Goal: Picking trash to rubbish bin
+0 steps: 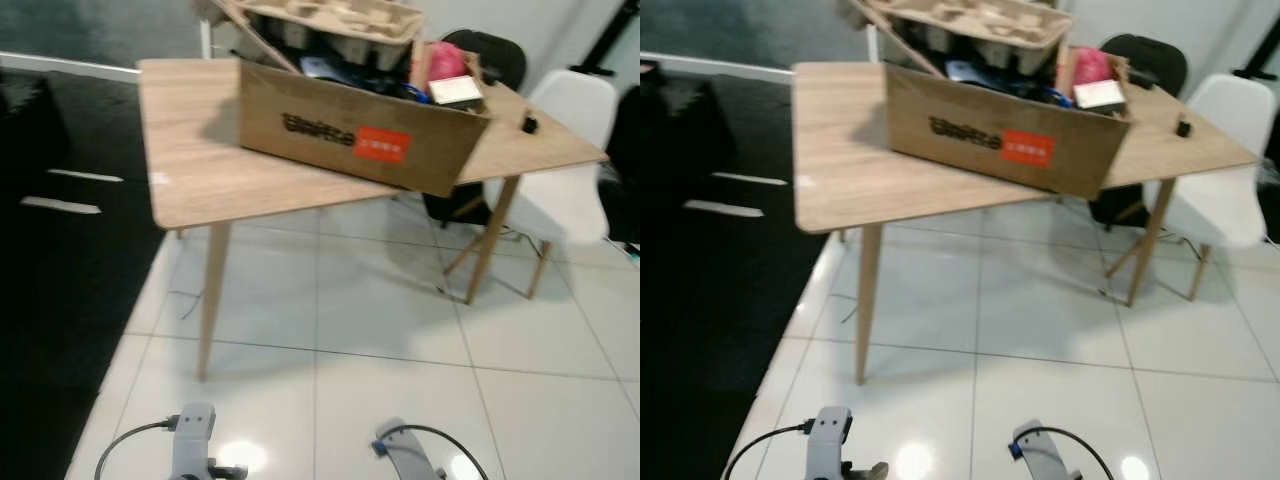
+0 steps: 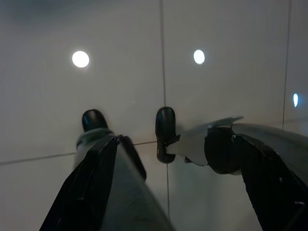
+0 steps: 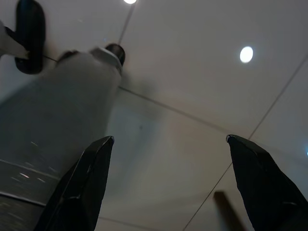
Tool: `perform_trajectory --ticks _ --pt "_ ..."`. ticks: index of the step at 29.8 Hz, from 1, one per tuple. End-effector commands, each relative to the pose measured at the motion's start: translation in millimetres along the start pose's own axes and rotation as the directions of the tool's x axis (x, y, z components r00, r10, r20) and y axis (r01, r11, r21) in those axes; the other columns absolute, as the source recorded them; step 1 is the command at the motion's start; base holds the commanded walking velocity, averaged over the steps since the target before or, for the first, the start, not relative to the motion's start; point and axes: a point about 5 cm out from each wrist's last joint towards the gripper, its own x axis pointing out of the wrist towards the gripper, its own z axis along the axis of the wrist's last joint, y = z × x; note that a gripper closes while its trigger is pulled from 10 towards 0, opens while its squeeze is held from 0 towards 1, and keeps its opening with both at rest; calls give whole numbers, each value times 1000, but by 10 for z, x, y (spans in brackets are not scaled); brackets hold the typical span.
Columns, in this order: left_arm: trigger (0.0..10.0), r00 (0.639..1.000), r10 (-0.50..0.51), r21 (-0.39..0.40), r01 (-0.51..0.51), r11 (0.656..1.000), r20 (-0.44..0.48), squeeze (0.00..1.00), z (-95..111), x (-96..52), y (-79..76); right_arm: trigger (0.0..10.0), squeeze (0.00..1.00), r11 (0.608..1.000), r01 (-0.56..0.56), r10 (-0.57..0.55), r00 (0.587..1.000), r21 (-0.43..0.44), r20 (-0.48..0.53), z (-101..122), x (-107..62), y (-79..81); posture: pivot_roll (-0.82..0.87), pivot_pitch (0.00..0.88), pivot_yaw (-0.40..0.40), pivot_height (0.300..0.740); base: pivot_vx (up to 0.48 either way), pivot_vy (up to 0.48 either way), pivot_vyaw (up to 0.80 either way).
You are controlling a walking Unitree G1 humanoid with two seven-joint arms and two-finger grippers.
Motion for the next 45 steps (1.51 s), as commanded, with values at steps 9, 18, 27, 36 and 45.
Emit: perform_trajectory --ticks 9,18,27,36,45 --pt "10000 1000 5 -14 -6 1000 -15 0 -33 4 -14 10000 0 1000 19 -19 999 -3 -40 -118 -22 -94 181 73 -99 740 0 0 -800" --pt "10000 1000 14 -15 -14 1000 -14 0 -32 0 -1 10000 0 1000 22 -23 999 -17 -50 -153 -31 -127 189 66 -103 740 0 0 -800" --pt "10000 1000 16 -17 -17 1000 -16 0 -42 -1 -1 10000 0 999 14 -16 998 -34 -53 -149 -21 -73 190 63 -107 740 0 0 -800" --pt "10000 1000 12 -18 -12 1000 -17 0 -48 2 -13 10000 0 999 6 -7 999 -39 -47 -86 -5 -9 186 64 -104 740 0 0 -800" --pt "10000 1000 7 -13 -7 1000 -21 0 -50 6 -24 10000 0 1000 15 -16 999 -19 -49 -123 -14 -44 174 71 -98 740 0 0 -800"
